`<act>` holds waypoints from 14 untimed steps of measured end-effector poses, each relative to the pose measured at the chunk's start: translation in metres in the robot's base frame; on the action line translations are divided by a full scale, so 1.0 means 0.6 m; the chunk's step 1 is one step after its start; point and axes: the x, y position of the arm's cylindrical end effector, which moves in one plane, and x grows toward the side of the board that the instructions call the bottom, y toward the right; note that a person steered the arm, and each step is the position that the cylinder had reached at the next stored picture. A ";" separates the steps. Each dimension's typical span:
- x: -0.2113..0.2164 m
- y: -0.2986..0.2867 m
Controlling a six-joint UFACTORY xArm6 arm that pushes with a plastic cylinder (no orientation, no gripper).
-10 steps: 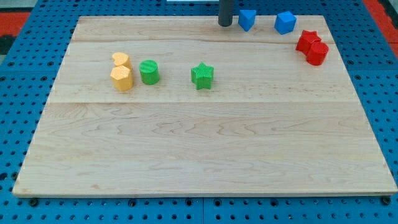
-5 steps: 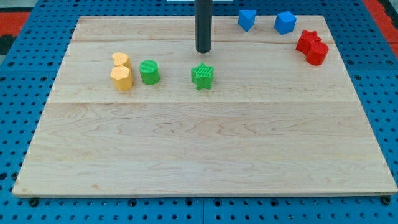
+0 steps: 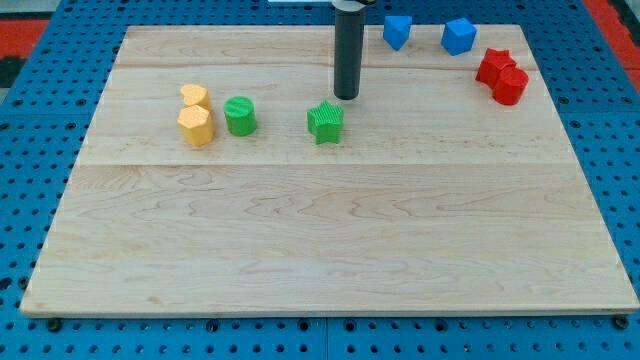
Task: Slide red star along with red circle from top right to center right
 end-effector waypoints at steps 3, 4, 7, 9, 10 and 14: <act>-0.037 0.162; -0.037 0.166; -0.043 0.207; -0.050 0.181; -0.053 0.171; -0.095 0.177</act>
